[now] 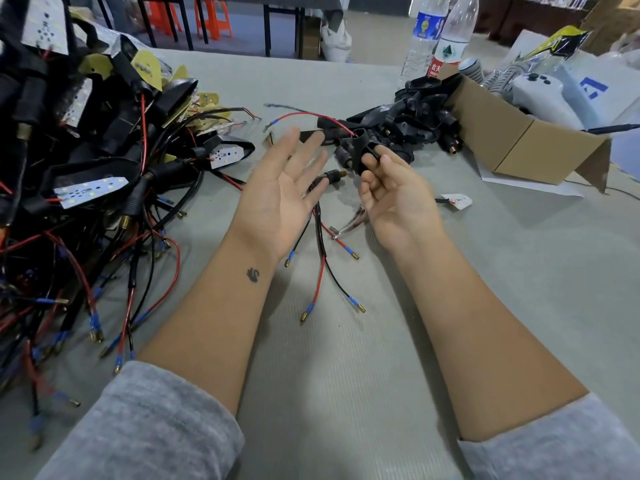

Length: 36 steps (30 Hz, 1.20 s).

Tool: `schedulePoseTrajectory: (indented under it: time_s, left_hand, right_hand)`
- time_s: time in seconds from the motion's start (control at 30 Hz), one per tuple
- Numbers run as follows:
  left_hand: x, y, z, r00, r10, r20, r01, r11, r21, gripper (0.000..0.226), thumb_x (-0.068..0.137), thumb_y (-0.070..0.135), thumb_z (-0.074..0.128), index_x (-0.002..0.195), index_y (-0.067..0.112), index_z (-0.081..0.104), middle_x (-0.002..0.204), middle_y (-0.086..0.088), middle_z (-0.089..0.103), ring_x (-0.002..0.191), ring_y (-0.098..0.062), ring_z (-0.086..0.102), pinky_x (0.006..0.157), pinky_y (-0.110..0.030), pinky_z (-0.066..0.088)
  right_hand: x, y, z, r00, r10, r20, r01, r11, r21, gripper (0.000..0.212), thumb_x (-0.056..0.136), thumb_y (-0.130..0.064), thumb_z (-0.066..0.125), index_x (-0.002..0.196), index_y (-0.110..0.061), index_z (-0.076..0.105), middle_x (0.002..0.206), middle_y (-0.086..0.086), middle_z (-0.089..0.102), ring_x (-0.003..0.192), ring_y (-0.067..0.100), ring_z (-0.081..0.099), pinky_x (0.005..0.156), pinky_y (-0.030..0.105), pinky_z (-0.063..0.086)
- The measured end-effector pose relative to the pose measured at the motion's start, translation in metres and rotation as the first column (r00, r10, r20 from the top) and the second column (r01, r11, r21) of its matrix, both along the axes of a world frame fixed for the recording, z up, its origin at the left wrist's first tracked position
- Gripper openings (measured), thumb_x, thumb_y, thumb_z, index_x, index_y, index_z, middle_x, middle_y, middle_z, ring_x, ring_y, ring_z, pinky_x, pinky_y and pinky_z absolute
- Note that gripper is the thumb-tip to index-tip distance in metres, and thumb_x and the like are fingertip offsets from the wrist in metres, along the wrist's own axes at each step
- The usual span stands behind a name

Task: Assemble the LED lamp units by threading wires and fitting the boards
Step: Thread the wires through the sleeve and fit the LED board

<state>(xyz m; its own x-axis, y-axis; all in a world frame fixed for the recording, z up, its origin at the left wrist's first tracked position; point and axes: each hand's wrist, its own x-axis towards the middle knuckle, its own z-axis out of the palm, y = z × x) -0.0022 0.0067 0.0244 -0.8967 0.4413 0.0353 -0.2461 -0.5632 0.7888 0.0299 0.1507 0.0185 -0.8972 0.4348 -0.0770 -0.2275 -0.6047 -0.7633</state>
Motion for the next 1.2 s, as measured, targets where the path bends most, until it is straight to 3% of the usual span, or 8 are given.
schedulePoseTrajectory:
  time_s: [0.13,0.3,0.4,0.53,0.73,1.03,1.13,1.2]
  left_hand:
    - [-0.001,0.009,-0.006,0.997,-0.012,-0.077,-0.005,0.976,-0.218,0.021,0.098,0.027,0.053,0.118,0.028,0.057,0.12,0.01,0.066,0.117,-0.009,0.059,0.101,-0.027,0.042]
    - [-0.003,0.014,-0.01,0.991,0.062,-0.119,-0.089,0.966,-0.242,0.026,0.105,0.024,0.039,0.109,0.031,0.063,0.103,0.009,0.07,0.105,-0.01,0.066,0.102,-0.033,0.047]
    - [-0.003,0.012,-0.011,0.981,0.153,-0.115,-0.173,0.965,-0.195,0.03,0.107,0.026,0.032,0.102,0.027,0.062,0.095,0.005,0.07,0.092,-0.013,0.071,0.091,-0.034,0.055]
    - [-0.007,0.007,-0.01,0.966,0.255,-0.053,-0.26,0.957,-0.132,0.033,0.107,0.032,0.025,0.099,0.025,0.056,0.098,-0.001,0.069,0.097,-0.023,0.071,0.081,-0.04,0.059]
    - [-0.012,0.004,-0.011,0.959,0.285,0.011,-0.283,0.956,-0.074,0.032,0.107,0.035,0.025,0.104,0.024,0.055,0.103,-0.003,0.07,0.095,-0.023,0.072,0.081,-0.041,0.059]
    - [-0.011,0.007,-0.011,0.976,0.215,0.017,-0.212,0.971,-0.112,0.018,0.103,0.016,0.044,0.103,0.015,0.061,0.101,-0.002,0.071,0.097,-0.022,0.07,0.084,-0.035,0.058]
    - [-0.008,0.008,-0.01,0.977,0.213,-0.006,-0.211,0.967,-0.14,0.021,0.105,0.017,0.039,0.111,0.013,0.059,0.106,-0.004,0.068,0.102,-0.023,0.068,0.085,-0.034,0.058]
    - [-0.008,0.007,-0.009,0.967,0.255,-0.022,-0.255,0.956,-0.146,0.023,0.106,0.017,0.036,0.105,0.015,0.059,0.097,0.0,0.071,0.095,-0.02,0.07,0.079,-0.032,0.059]
  right_hand:
    - [0.001,-0.001,0.002,0.998,0.056,0.031,-0.061,0.977,0.204,0.021,0.099,-0.01,0.046,0.093,-0.012,0.067,0.073,0.001,0.07,0.055,0.009,0.057,0.056,0.019,0.048]
    - [0.004,-0.011,0.003,0.993,0.107,0.05,-0.118,0.866,0.486,0.022,0.096,-0.003,0.049,0.09,-0.011,0.068,0.064,0.001,0.064,0.051,0.01,0.051,0.054,0.019,0.043]
    - [0.004,-0.012,0.003,0.996,0.064,0.06,-0.086,0.861,0.501,0.017,0.094,-0.003,0.052,0.093,-0.011,0.067,0.063,0.003,0.063,0.048,0.011,0.048,0.05,0.02,0.042]
    - [0.003,-0.009,0.003,0.989,-0.1,0.113,0.028,0.856,0.517,0.015,0.093,-0.004,0.054,0.095,-0.013,0.064,0.065,0.004,0.062,0.049,0.01,0.049,0.048,0.021,0.041]
    - [0.001,-0.005,-0.003,0.959,-0.248,0.137,0.085,0.713,0.696,0.013,0.093,-0.007,0.055,0.096,-0.015,0.065,0.077,0.002,0.064,0.051,0.0,0.054,0.052,0.013,0.043]
    - [-0.002,-0.007,-0.008,0.958,-0.272,0.084,0.081,0.544,0.835,0.015,0.09,-0.013,0.06,0.085,-0.028,0.063,0.079,0.003,0.064,0.073,0.016,0.061,0.067,0.031,0.049]
    - [-0.003,-0.01,-0.01,0.97,-0.239,0.045,0.075,0.473,0.878,0.016,0.09,-0.013,0.061,0.083,-0.027,0.062,0.071,-0.001,0.06,0.068,0.013,0.057,0.065,0.028,0.048]
    - [-0.004,-0.011,-0.012,0.967,-0.254,0.027,0.093,0.448,0.889,0.013,0.09,-0.016,0.059,0.087,-0.028,0.062,0.067,-0.008,0.056,0.061,0.007,0.051,0.06,0.023,0.044]
